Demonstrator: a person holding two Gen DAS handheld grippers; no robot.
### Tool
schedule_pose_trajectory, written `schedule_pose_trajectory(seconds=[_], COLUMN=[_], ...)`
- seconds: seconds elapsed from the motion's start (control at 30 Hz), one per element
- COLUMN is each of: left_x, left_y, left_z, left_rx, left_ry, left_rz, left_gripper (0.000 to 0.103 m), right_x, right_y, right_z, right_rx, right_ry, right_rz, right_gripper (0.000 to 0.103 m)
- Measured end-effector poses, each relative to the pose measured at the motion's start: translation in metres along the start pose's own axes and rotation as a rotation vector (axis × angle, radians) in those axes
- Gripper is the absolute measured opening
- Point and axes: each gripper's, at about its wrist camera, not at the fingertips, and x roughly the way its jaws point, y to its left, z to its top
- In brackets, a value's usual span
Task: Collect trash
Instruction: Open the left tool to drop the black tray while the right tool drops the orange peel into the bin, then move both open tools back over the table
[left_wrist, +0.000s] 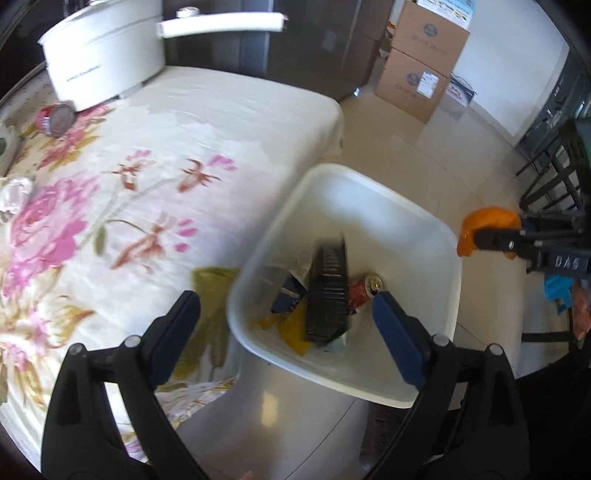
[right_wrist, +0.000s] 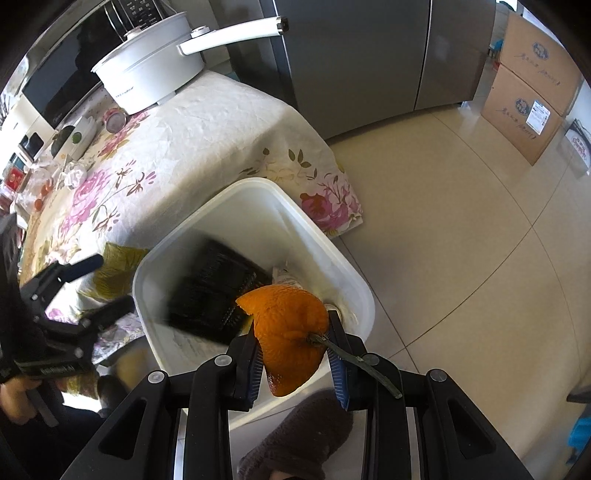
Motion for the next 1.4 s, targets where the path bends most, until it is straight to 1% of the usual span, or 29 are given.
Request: schedule_pose_trajectory(seconds=[0.1,0.3,0.37,0.4,0.43,0.5,0.67,0.93,1.2,1.4], left_x=[-0.012,-0.030,-0.035,-0.037,-0.040,-0.047,-0.063,-0.083,-0.111,-0.133], left_y=[0.013,0.043,0.053,0.055,0.058,0.064,0.085,0.124,0.182,0.226], left_z=[0.003,-0.003,-0.006,-0.008,-0.010,-0.014,-0.020,-0.035,-0.050,-0.058], left_rx=[-0.034,-0.097,-0.116,-0.121,-0.125,-0.134,-0.164,-0.244,-0.360,-0.441], left_ry=[-0.016,-0.027,-0.025,-0.026,-0.028,-0.034,-0.054,-0.065,-0.094,-0.122], left_rz=[0.020,0.057,0.060,0.064,0.068,0.076,0.085,0.113,0.182,0.237], left_gripper=[0.097,0.098,0.098,0.098,0.098,0.098,0.101,0.102,0.102,0.102], right_x=[0.002,0.009,0.012,0.013,0.013,0.009,0.004,0.019,0.032,0.038], right_y=[0.003,0.015,0.021,0.022,0.024,0.027,0.046,0.090,0.151,0.205], right_z=[0.001,0.003,0.005,0.006,0.009,0.014,0.023,0.041,0.066,0.092], right_rx=[-0.004,-0.021,-0.015,-0.009,0.001,0.017,0.000,-0.043,-0.117,-0.198], right_ry=[0.008,0.036,0.048,0.047,0.045,0.012,-0.010,-0.005,-0.017,-0.051], right_rz=[0.000,-0.005,0.018,0.044,0.080,0.085,0.072,0.086,0.107,0.114], right_gripper=[0.032,0.033,0.034,0.040,0.059,0.085,0.085,0.085,0.085,0.085])
